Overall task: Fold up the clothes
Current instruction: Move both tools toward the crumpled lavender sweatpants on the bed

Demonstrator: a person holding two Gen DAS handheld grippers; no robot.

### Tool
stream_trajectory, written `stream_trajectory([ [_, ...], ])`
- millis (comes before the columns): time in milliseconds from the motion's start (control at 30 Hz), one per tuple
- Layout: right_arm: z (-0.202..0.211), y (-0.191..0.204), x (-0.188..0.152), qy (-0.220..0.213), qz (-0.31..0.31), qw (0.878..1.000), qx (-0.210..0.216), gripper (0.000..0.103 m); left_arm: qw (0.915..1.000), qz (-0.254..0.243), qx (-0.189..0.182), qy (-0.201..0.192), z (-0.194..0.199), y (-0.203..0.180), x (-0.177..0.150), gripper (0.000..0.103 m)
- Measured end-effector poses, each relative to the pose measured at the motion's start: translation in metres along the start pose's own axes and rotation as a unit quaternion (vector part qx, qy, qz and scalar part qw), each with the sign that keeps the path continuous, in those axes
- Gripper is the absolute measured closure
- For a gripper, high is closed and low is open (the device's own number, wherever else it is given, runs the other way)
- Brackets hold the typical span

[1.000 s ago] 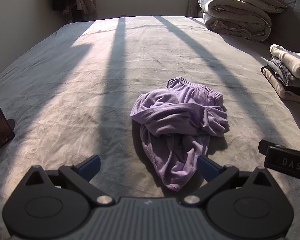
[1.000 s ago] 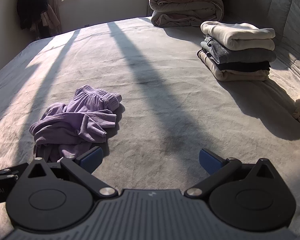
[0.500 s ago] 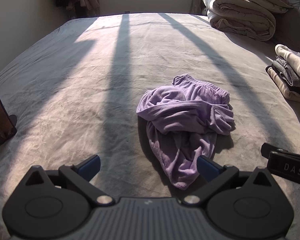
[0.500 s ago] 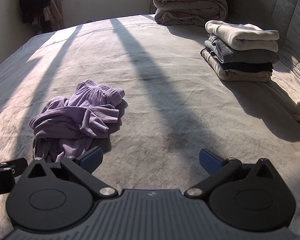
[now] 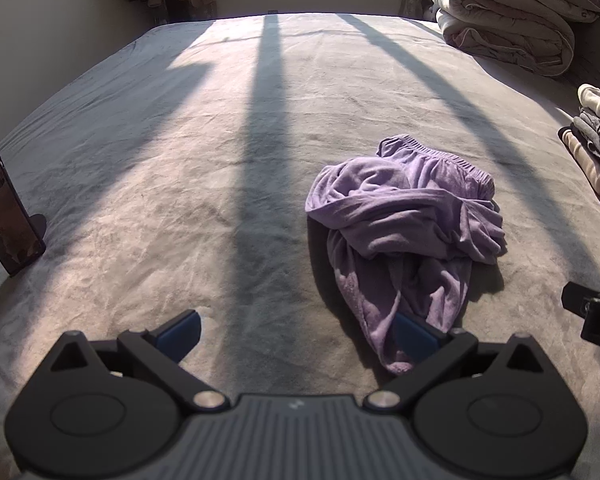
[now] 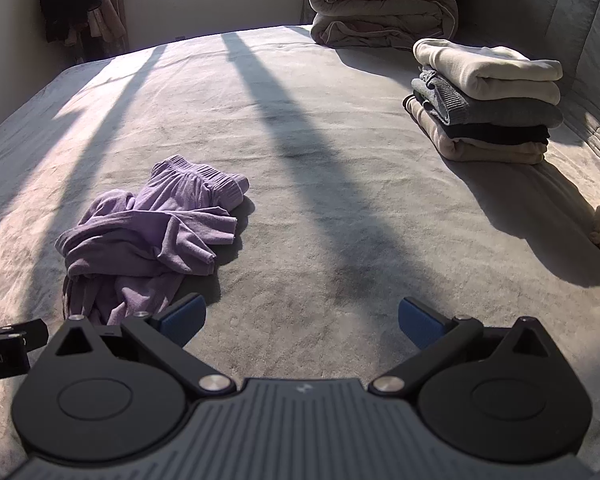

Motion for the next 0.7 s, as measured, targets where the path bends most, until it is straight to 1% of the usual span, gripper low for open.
stream_trajectory([
  [100, -0.007, 0.005, -0.001, 0.008, 0.001, 1.0, -0.003, 0.0, 0.9999, 0.006, 0.011, 0.005, -0.007, 0.014, -0.002, 0.001],
  [233, -0.016, 0.019, -0.006, 0.019, 0.003, 1.0, 0.02, 0.0, 0.9996, 0.012, 0.021, 0.015, -0.022, 0.036, -0.008, 0.001],
  [400, -0.032, 0.035, -0.021, 0.045, 0.022, 0.998, 0.025, 0.0, 0.9987, 0.021, 0.035, 0.032, -0.039, 0.063, -0.02, 0.001],
  [500, -0.045, 0.045, -0.036, 0.08, 0.037, 0.995, 0.042, 0.0, 0.9989, 0.029, 0.018, 0.033, -0.048, 0.07, -0.026, 0.0],
  [533, -0.045, 0.046, -0.037, 0.07, 0.046, 0.996, 0.037, 0.0, 0.9988, 0.034, 0.01, 0.032, -0.048, 0.072, -0.027, 0.0],
  [600, -0.046, 0.049, -0.039, 0.052, 0.061, 0.996, 0.03, 0.0, 0.9992, 0.029, 0.0, 0.026, -0.049, 0.072, -0.027, 0.0],
  [700, -0.046, 0.049, -0.04, 0.036, 0.067, 0.997, 0.026, 0.0, 0.9996, 0.025, -0.011, 0.01, -0.051, 0.072, -0.03, 0.0],
])
Point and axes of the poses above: each gripper's, at about its wrist camera, not at the fingertips, and z roughly against the way its jaws point, y to its left, x to its top, the point moved 10 cm from there along -z, roughly the way its jaws point, and after that the axes turned 8 degrees about -x, right-handed, at the moved point
